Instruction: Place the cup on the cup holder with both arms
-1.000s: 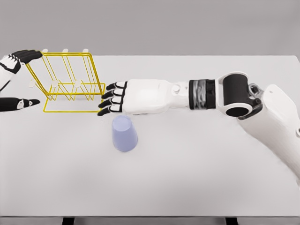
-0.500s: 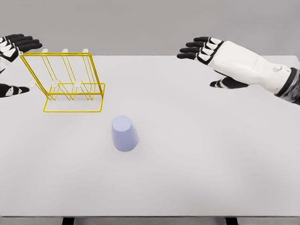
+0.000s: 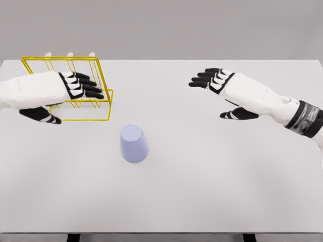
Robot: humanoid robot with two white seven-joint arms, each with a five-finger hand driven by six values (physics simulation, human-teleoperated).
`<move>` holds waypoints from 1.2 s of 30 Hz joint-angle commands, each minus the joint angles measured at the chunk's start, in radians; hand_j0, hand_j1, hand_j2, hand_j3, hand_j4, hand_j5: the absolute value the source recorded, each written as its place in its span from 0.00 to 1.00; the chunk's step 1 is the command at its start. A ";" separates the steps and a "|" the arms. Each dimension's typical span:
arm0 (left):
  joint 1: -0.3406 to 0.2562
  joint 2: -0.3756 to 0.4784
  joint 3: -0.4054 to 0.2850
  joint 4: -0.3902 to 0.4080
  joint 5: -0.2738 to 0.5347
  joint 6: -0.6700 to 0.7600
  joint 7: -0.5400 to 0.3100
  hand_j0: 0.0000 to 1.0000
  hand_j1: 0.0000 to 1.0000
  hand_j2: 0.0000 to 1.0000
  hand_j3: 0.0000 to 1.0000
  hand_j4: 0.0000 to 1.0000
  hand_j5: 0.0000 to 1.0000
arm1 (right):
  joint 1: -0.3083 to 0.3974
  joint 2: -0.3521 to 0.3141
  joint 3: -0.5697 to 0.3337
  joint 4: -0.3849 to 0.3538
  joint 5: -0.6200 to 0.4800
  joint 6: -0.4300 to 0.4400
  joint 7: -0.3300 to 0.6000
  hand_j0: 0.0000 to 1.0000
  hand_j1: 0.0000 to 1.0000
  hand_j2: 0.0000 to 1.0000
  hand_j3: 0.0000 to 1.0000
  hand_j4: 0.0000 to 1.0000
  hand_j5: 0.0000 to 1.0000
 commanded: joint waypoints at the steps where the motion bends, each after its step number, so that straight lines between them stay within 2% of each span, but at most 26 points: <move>1: -0.006 0.011 -0.042 -0.004 0.021 0.002 -0.050 1.00 1.00 1.00 1.00 1.00 1.00 | 0.000 0.005 0.000 0.001 -0.007 0.003 -0.001 1.00 1.00 1.00 1.00 1.00 1.00; 8: -0.216 0.005 -0.260 -0.008 0.053 0.002 -0.050 1.00 1.00 1.00 1.00 1.00 1.00 | -0.002 0.005 0.005 0.001 -0.007 0.003 -0.001 1.00 1.00 1.00 1.00 1.00 1.00; 9: -0.276 -0.002 -0.334 -0.008 0.062 0.002 -0.050 1.00 1.00 1.00 1.00 1.00 1.00 | -0.003 0.005 0.008 0.002 -0.006 0.003 -0.001 1.00 1.00 1.00 1.00 1.00 1.00; 13: -0.463 -0.035 -0.551 -0.008 0.106 0.002 -0.050 1.00 1.00 1.00 1.00 1.00 1.00 | -0.003 0.004 0.002 0.008 -0.004 0.003 -0.001 1.00 1.00 1.00 1.00 1.00 1.00; 14: -0.486 -0.039 -0.579 -0.008 0.113 0.002 -0.050 1.00 1.00 1.00 1.00 1.00 1.00 | -0.003 0.005 0.005 0.008 -0.004 0.003 -0.001 1.00 1.00 1.00 1.00 1.00 1.00; 16: -0.586 -0.061 -0.699 -0.008 0.146 0.002 -0.050 1.00 1.00 1.00 1.00 1.00 1.00 | -0.005 0.011 0.011 0.010 0.001 0.003 -0.001 1.00 1.00 1.00 1.00 1.00 1.00; 18: -0.652 -0.088 -0.779 -0.008 0.165 0.002 -0.050 1.00 1.00 1.00 1.00 1.00 1.00 | -0.005 0.013 0.011 0.008 0.001 0.003 -0.001 1.00 1.00 1.00 1.00 1.00 1.00; 24: -0.689 -0.150 -0.857 -0.008 0.165 0.002 -0.050 1.00 1.00 1.00 1.00 1.00 1.00 | -0.005 0.013 0.011 0.008 0.001 0.003 -0.001 1.00 1.00 1.00 1.00 1.00 1.00; 30: -0.701 -0.203 -0.860 -0.007 0.165 0.002 -0.050 1.00 1.00 1.00 1.00 1.00 1.00 | -0.003 0.013 0.011 0.004 0.001 0.003 -0.001 1.00 1.00 1.00 1.00 1.00 1.00; 36: -0.709 -0.229 -0.869 0.005 0.100 0.002 -0.050 1.00 1.00 1.00 1.00 1.00 1.00 | -0.003 0.011 0.011 0.002 0.001 0.003 -0.001 1.00 1.00 1.00 1.00 1.00 1.00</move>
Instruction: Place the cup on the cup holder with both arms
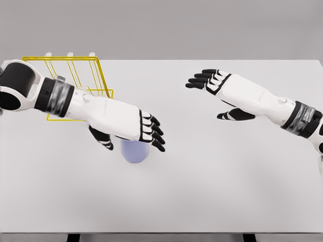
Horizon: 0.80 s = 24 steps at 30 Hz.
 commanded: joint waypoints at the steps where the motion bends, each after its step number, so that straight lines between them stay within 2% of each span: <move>1: 0.000 -0.014 -0.001 0.018 -0.031 0.002 0.000 1.00 1.00 1.00 1.00 1.00 1.00 | 0.000 -0.001 0.000 -0.001 -0.007 0.003 -0.001 1.00 1.00 1.00 1.00 1.00 1.00; 4: 0.000 -0.039 -0.003 0.048 -0.090 0.002 0.000 1.00 1.00 1.00 1.00 1.00 1.00 | 0.000 0.000 0.000 0.000 -0.007 0.003 -0.001 1.00 1.00 1.00 1.00 1.00 1.00; 7: 0.000 -0.039 -0.003 0.048 -0.110 0.002 0.000 1.00 1.00 1.00 1.00 1.00 1.00 | 0.000 0.000 0.000 0.000 -0.007 0.003 -0.001 1.00 1.00 1.00 1.00 1.00 1.00; 16: 0.002 -0.056 -0.006 0.054 -0.240 0.002 0.000 1.00 1.00 1.00 1.00 1.00 1.00 | 0.000 0.000 0.000 0.000 -0.007 0.003 -0.001 1.00 1.00 1.00 1.00 1.00 1.00; 24: 0.012 -0.077 -0.013 0.057 -0.285 0.002 0.000 1.00 1.00 1.00 1.00 1.00 1.00 | 0.000 0.000 0.001 0.002 -0.005 0.003 -0.001 1.00 1.00 1.00 1.00 1.00 1.00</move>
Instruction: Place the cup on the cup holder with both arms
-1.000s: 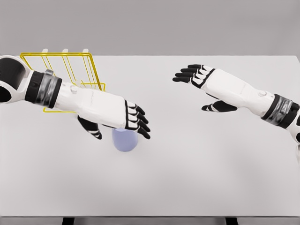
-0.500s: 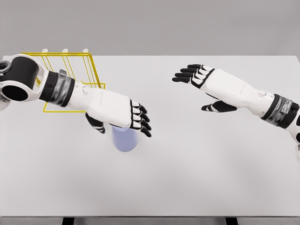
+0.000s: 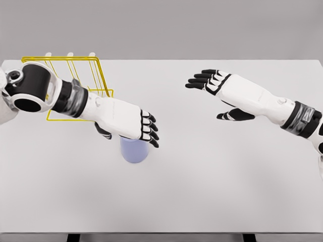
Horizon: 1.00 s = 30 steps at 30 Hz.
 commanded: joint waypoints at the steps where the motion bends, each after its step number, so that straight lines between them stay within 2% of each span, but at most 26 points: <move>1: 0.000 -0.005 -0.005 0.005 -0.006 0.002 0.000 1.00 1.00 1.00 1.00 1.00 1.00 | 0.000 0.000 -0.002 0.000 -0.007 0.003 -0.001 1.00 1.00 1.00 1.00 1.00 1.00; 10: 0.002 -0.048 -0.005 0.088 0.005 0.002 0.000 1.00 1.00 1.00 1.00 1.00 1.00 | 0.000 -0.002 0.000 0.000 -0.007 0.003 -0.001 1.00 1.00 1.00 1.00 1.00 1.00; 17: 0.035 -0.064 -0.005 0.089 0.010 0.002 0.000 1.00 1.00 1.00 1.00 1.00 1.00 | 0.000 -0.002 0.000 -0.001 -0.007 0.003 -0.001 1.00 1.00 1.00 1.00 1.00 1.00; 23: 0.037 -0.064 -0.011 0.089 0.031 0.002 0.000 1.00 1.00 1.00 1.00 1.00 1.00 | 0.000 -0.002 0.000 -0.001 -0.007 0.003 -0.001 1.00 1.00 1.00 1.00 1.00 1.00; 30: 0.051 -0.063 -0.011 0.098 0.031 0.002 0.000 0.91 0.91 0.91 0.91 0.91 0.91 | 0.000 -0.002 0.000 -0.001 -0.005 0.003 -0.001 1.00 1.00 1.00 1.00 1.00 1.00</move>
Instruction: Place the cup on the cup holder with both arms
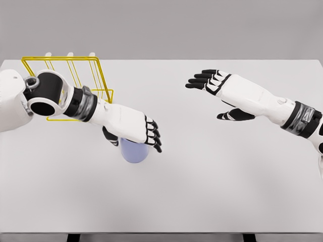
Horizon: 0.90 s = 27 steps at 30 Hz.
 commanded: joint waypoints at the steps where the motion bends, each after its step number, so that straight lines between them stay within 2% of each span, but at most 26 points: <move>1: 0.000 0.000 0.001 0.004 0.005 0.002 0.000 0.85 0.85 0.85 0.85 0.85 0.85 | 0.000 -0.001 0.000 0.000 -0.006 0.003 -0.001 1.00 1.00 1.00 1.00 1.00 1.00; 10: 0.000 0.008 0.001 0.001 0.006 0.002 0.000 0.67 0.67 0.67 0.67 0.67 0.67 | -0.002 -0.001 0.000 0.001 -0.006 0.003 -0.001 1.00 1.00 1.00 1.00 1.00 1.00; 18: -0.011 0.012 0.008 -0.019 0.029 0.002 0.000 0.63 0.63 0.63 0.63 0.63 0.63 | -0.002 0.001 0.000 0.001 -0.006 0.003 -0.001 1.00 1.00 1.00 1.00 1.00 1.00; 27: -0.037 0.072 0.015 -0.073 0.066 0.002 0.000 0.63 0.63 0.63 0.63 0.63 0.63 | -0.002 0.001 0.000 0.001 -0.006 0.003 -0.001 1.00 1.00 1.00 1.00 1.00 1.00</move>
